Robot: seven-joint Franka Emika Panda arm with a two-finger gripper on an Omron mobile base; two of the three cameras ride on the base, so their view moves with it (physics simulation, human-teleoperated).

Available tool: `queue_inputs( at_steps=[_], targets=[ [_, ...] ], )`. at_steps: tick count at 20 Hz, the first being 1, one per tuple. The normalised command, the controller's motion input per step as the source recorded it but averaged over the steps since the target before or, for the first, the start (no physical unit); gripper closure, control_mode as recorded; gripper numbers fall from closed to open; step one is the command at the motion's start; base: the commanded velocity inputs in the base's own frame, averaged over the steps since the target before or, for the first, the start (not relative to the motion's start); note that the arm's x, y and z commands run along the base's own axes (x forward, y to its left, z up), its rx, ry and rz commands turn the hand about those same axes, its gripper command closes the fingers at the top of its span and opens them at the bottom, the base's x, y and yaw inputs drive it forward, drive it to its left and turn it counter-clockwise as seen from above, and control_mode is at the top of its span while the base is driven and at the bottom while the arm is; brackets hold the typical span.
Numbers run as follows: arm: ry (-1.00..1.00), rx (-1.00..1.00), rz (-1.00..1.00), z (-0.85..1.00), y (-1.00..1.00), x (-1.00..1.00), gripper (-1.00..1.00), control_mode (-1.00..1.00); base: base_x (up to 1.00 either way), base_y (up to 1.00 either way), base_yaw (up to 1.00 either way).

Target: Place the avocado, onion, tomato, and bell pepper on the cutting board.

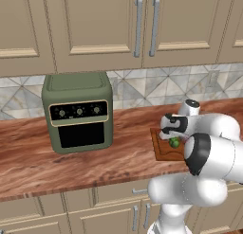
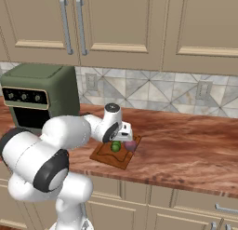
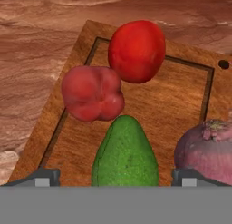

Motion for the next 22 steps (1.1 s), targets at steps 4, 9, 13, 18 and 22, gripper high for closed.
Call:
queue_inputs(
  at_steps=[4, 9, 13, 18, 22],
  targets=[
    [-0.16, 0.00, 0.00, 0.63, 0.16, -0.55, -1.00, -1.00, 0.00, 0.00, 0.00],
    [-0.10, 0.00, 0.00, 0.63, 0.12, -0.69, -1.00, -1.00, 0.00, 0.00, 0.00],
    [-0.08, 0.00, 0.00, 0.67, 0.02, -0.94, -1.00, -1.00, 0.00, 0.00, 0.00],
    [-0.09, 0.00, 0.00, 0.66, 0.00, -1.00, -1.00, -1.00, 0.00, 0.00, 0.00],
    [-0.17, 0.00, 0.00, 0.43, -0.01, -1.00, -1.00, -1.00, 0.00, 0.00, 0.00]
  ],
)
